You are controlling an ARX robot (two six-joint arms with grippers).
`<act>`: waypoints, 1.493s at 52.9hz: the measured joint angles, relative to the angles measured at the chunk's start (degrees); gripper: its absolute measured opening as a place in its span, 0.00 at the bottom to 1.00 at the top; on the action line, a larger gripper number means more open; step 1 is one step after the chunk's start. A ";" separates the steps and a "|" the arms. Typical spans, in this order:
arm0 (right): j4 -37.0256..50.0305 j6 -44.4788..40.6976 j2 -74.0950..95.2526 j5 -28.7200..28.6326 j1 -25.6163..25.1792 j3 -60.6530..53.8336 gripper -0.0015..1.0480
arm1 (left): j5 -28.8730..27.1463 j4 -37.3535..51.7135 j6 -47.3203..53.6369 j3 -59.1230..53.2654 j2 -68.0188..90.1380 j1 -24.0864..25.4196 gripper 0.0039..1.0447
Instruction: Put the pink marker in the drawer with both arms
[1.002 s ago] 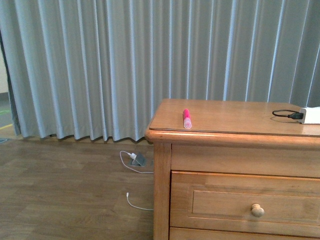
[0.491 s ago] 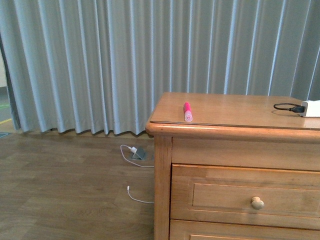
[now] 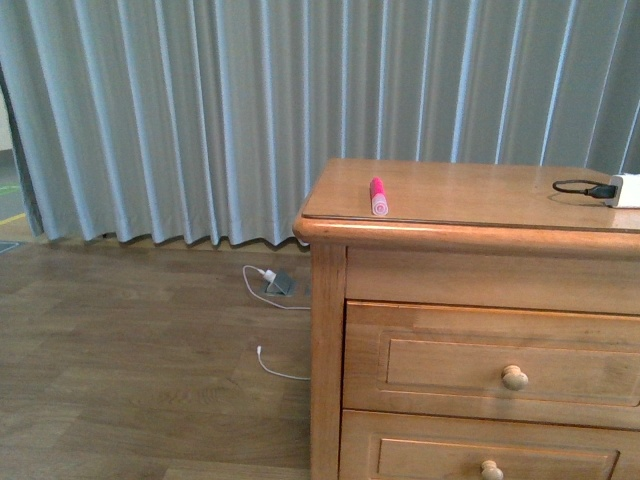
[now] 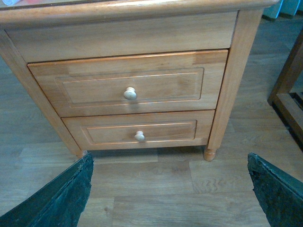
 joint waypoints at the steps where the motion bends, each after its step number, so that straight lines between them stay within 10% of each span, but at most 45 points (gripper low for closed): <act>1: 1.81 0.13 2.56 0.33 0.74 0.42 0.92 | 0.00 0.00 0.02 0.00 0.00 0.00 0.94; 29: 34.71 3.15 66.79 5.51 9.64 22.58 0.92 | 0.00 0.00 0.02 0.00 0.00 0.00 0.94; 79: 37.62 0.79 100.54 5.22 5.33 51.28 0.92 | 0.00 0.00 0.02 0.00 0.00 0.00 0.94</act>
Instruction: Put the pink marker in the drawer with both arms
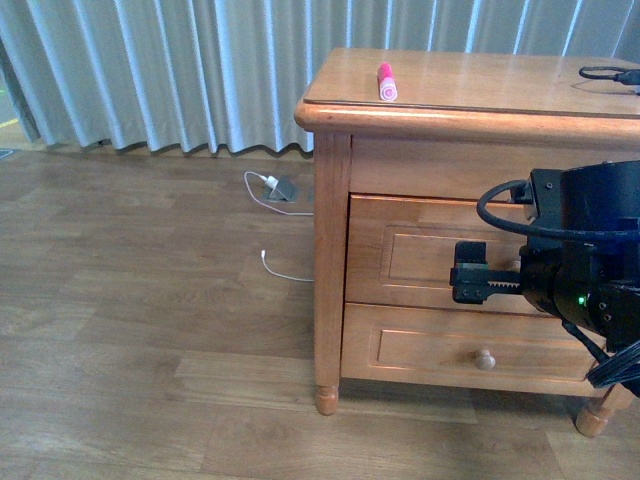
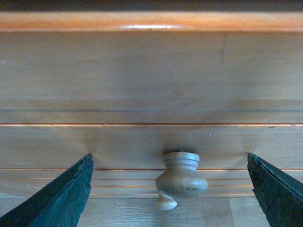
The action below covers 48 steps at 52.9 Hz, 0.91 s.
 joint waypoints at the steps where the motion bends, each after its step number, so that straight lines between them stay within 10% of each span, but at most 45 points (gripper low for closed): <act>1: 0.11 -0.02 0.00 -0.02 -0.02 -0.02 0.92 | 0.00 -0.02 0.00 0.00 0.00 0.00 0.94; 13: 0.70 -0.33 0.02 -0.20 -0.09 -0.24 0.85 | 0.00 0.00 0.00 0.00 0.00 0.00 0.94; 36: -0.44 -1.57 0.96 -0.90 -0.79 0.26 0.24 | 0.00 0.00 0.00 0.00 0.00 0.00 0.94; 48: -0.63 -1.84 1.01 -1.03 -0.83 0.26 0.23 | 0.00 -0.02 0.00 0.00 0.00 0.00 0.94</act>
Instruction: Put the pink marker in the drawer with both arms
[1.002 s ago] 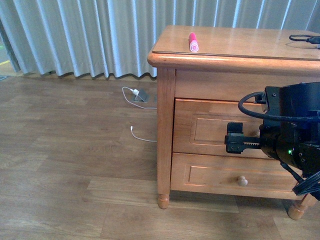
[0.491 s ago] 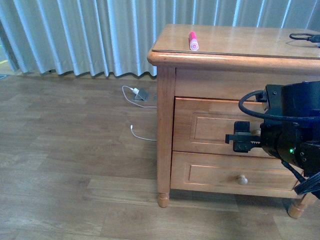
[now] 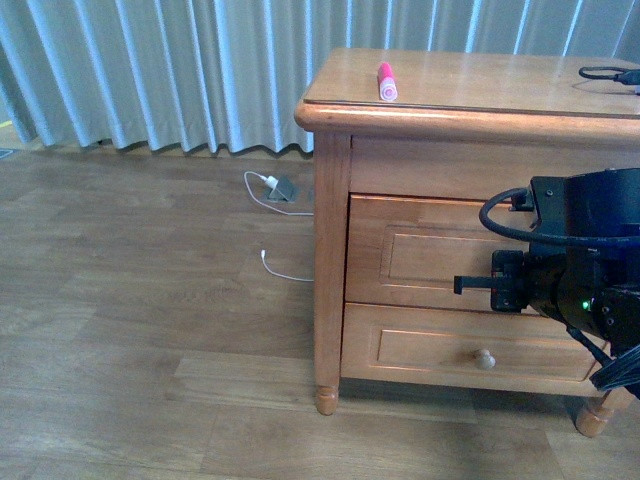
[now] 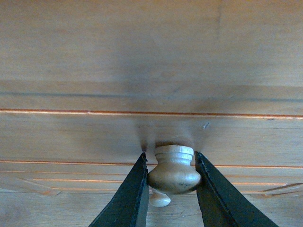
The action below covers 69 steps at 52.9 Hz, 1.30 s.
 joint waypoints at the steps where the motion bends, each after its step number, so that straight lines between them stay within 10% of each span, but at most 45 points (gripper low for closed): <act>1: -0.07 -0.07 0.00 -0.02 0.00 -0.02 0.23 | 0.00 0.02 0.00 0.00 0.00 0.00 0.94; 52: -1.44 3.61 -28.87 -7.32 2.21 -38.07 0.23 | 0.00 0.02 0.00 0.00 0.00 0.00 0.94; 69: -13.40 4.87 -48.46 -8.28 2.08 -43.10 0.73 | 0.00 0.02 -0.02 0.00 0.00 0.00 0.94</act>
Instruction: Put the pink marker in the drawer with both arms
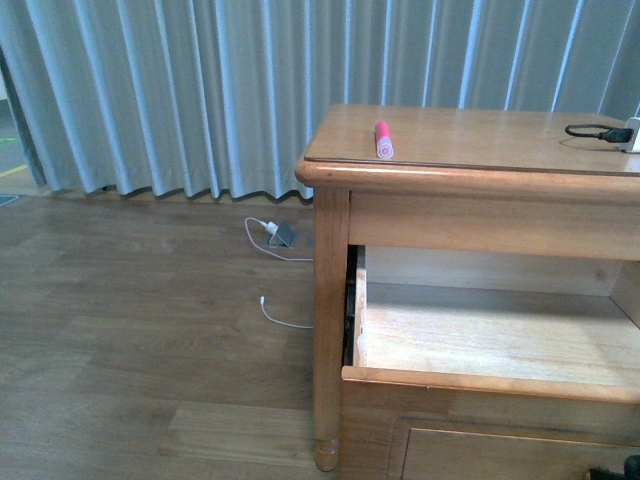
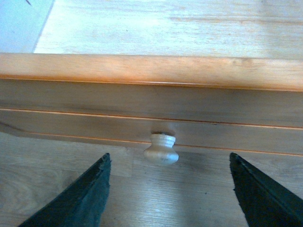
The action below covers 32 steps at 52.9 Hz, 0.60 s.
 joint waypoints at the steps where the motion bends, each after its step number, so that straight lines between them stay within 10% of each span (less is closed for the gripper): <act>1: -1.64 0.00 -2.27 -0.52 -0.20 -0.31 0.77 | 0.00 -0.02 0.02 0.00 0.00 0.00 0.94; 8: -12.72 -0.04 -17.49 -3.17 -2.56 -1.01 0.94 | 0.00 0.00 0.02 0.00 0.00 0.00 0.94; 32: -43.39 -3.45 -62.12 -19.85 -23.93 0.42 0.92 | 0.00 0.00 0.02 0.00 0.00 0.00 0.94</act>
